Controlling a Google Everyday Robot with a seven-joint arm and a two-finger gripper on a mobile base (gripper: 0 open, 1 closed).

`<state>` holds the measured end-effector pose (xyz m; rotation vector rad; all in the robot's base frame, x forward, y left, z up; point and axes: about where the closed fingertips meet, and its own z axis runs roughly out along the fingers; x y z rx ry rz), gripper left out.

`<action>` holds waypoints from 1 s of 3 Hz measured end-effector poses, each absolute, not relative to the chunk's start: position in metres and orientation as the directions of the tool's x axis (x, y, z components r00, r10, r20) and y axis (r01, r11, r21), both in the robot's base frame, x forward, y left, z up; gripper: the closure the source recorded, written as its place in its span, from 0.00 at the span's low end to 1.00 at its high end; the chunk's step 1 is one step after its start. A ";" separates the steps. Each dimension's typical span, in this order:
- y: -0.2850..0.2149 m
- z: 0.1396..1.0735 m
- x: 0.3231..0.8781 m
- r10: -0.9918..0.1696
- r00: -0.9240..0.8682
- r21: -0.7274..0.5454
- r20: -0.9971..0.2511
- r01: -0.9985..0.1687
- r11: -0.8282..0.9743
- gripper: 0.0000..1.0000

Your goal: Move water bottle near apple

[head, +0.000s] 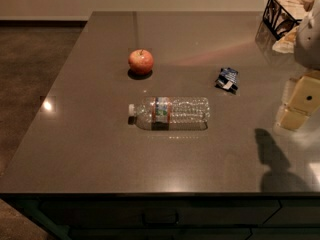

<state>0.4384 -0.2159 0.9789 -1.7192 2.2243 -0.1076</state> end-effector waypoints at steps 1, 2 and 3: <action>-0.216 0.979 0.438 -0.953 -0.220 -0.256 -0.209 -0.928 0.270 0.00; -0.205 0.975 0.447 -0.956 -0.212 -0.253 -0.201 -0.932 0.260 0.00; -0.174 0.959 0.469 -0.964 -0.177 -0.246 -0.197 -0.943 0.223 0.00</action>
Offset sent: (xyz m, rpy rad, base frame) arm 0.0222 0.0290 -0.0159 -0.0201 0.0392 0.0259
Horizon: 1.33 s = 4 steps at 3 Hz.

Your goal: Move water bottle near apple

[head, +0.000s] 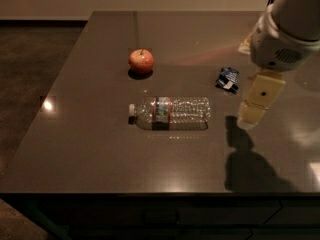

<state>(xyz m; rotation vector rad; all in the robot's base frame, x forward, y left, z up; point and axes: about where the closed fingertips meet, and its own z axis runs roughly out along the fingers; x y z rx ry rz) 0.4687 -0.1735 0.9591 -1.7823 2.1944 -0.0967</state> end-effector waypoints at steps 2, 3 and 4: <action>-0.103 0.898 0.500 -0.987 -0.074 -0.217 -0.140 -0.971 0.103 0.00; -0.075 0.858 0.501 -0.996 -0.022 -0.168 -0.091 -0.985 0.037 0.02; -0.063 0.840 0.506 -0.998 -0.008 -0.137 -0.065 -0.990 0.017 0.23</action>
Offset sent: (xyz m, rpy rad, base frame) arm 0.0399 0.1144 -0.1100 -0.1037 0.0788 0.2009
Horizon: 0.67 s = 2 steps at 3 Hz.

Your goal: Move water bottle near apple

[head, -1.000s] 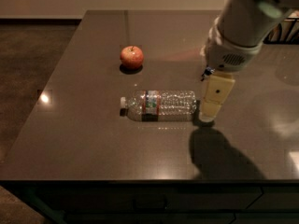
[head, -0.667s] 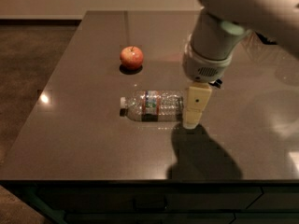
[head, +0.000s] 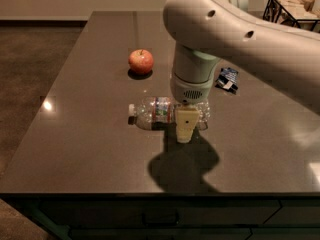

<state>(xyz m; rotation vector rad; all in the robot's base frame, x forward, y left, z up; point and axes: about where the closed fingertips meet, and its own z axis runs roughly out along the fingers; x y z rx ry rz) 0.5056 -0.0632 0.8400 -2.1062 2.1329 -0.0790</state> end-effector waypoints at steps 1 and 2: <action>-0.058 0.836 0.514 -0.998 -0.017 -0.128 -0.057 -0.991 0.025 0.46; -0.046 0.844 0.525 -0.997 -0.029 -0.130 -0.066 -0.991 0.037 0.69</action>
Offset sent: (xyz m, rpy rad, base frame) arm 0.0348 0.0323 0.0175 0.0168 0.0025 -0.0367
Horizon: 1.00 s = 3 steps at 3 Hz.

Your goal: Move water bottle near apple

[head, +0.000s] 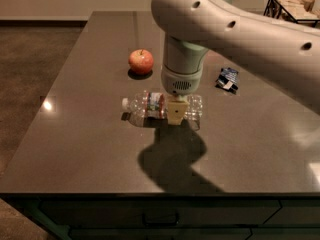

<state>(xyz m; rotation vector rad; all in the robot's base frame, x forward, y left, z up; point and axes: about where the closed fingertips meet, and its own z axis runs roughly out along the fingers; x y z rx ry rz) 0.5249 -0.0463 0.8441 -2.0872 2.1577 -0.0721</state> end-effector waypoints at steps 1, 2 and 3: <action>-0.020 0.857 0.540 -0.997 -0.013 -0.135 -0.081 -0.991 0.024 0.93; 0.009 0.864 0.555 -0.997 0.019 -0.141 -0.081 -0.990 -0.007 1.00; 0.028 0.859 0.573 -0.998 0.035 -0.137 -0.060 -0.990 -0.026 1.00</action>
Offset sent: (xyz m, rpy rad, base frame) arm 0.0484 0.0902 0.0289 0.0101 -0.0105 0.0876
